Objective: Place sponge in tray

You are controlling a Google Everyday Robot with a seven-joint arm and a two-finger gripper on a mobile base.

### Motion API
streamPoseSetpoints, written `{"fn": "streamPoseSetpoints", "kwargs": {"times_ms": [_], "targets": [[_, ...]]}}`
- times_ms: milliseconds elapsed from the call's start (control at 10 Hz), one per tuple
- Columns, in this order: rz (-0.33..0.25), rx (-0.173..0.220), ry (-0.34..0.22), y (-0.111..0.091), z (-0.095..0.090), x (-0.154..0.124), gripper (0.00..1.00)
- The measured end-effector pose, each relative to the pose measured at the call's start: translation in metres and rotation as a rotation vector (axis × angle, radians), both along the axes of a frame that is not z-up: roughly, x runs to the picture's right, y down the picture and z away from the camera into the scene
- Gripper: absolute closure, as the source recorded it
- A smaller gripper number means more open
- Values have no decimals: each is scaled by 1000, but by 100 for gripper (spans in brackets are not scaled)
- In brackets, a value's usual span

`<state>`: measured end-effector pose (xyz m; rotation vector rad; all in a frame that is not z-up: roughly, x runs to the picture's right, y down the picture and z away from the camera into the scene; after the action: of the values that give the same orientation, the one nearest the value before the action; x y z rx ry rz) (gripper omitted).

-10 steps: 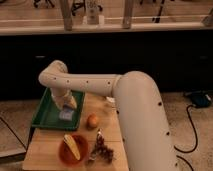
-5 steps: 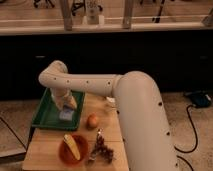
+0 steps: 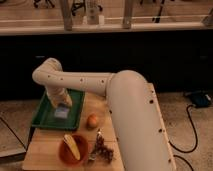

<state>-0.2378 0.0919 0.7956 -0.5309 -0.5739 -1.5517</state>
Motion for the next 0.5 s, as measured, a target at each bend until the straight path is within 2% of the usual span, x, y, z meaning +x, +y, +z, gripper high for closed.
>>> {"fn": "streamPoseSetpoints", "kwargs": {"times_ms": [200,500], "targets": [[-11,0,5,-3,-2,-6,20],[-18,4,17,-12,-3,-10,20]]}}
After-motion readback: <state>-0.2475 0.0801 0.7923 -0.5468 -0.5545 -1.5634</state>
